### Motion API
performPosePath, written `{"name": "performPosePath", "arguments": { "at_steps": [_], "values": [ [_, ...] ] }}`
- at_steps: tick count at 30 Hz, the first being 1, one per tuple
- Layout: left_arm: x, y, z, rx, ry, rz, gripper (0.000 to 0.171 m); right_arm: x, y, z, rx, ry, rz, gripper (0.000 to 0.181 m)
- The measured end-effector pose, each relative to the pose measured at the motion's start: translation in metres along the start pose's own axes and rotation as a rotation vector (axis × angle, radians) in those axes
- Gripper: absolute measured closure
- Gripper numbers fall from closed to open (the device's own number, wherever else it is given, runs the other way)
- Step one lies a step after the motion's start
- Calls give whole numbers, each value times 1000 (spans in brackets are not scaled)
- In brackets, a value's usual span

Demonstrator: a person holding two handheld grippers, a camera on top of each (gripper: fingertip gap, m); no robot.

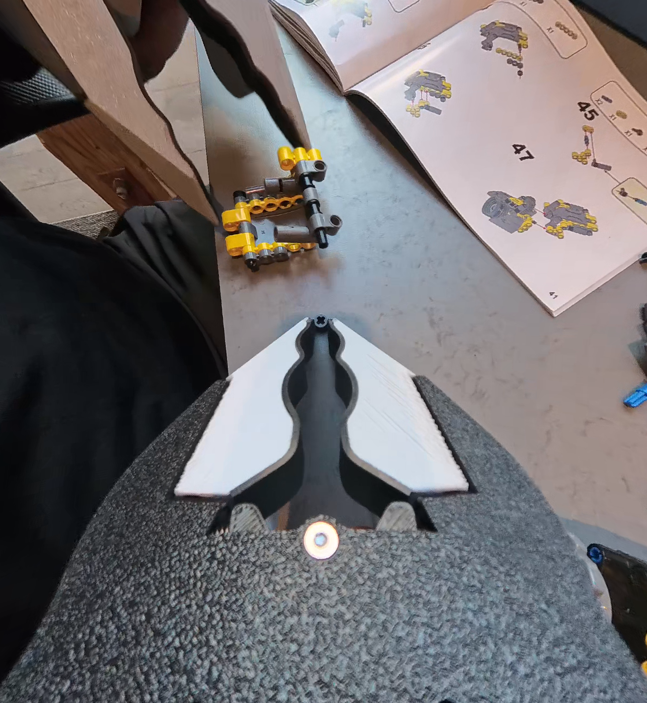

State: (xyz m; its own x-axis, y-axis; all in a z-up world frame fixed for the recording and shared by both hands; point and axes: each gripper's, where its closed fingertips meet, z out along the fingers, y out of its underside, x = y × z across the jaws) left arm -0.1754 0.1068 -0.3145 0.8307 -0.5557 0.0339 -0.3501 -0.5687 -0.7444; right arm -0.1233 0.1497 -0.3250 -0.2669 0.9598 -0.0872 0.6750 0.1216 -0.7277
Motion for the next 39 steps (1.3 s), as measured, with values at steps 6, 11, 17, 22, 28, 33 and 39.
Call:
{"name": "performPosePath", "arguments": {
  "at_steps": [6,11,17,22,28,33,39],
  "values": [
    [-6,-6,-22,133,-42,-54,115,-4,-1,0,8,5,-48,176],
    [-5,-1,-24,182,-74,-52,114,-9,-5,-1,35,-10,-83,176],
    [-2,-13,-29,256,-132,38,127,-13,-13,-1,74,-1,-129,177],
    [4,-21,-25,260,-181,146,132,-12,-40,-13,247,29,-132,177],
    [8,-48,-21,306,-300,275,141,-25,-75,-36,509,-23,-89,177],
    [18,-62,-12,349,-306,329,143,-33,-81,-40,565,-132,39,177],
    [18,-66,-12,379,-298,280,138,-29,-80,-44,574,-102,52,177]
  ]
}}
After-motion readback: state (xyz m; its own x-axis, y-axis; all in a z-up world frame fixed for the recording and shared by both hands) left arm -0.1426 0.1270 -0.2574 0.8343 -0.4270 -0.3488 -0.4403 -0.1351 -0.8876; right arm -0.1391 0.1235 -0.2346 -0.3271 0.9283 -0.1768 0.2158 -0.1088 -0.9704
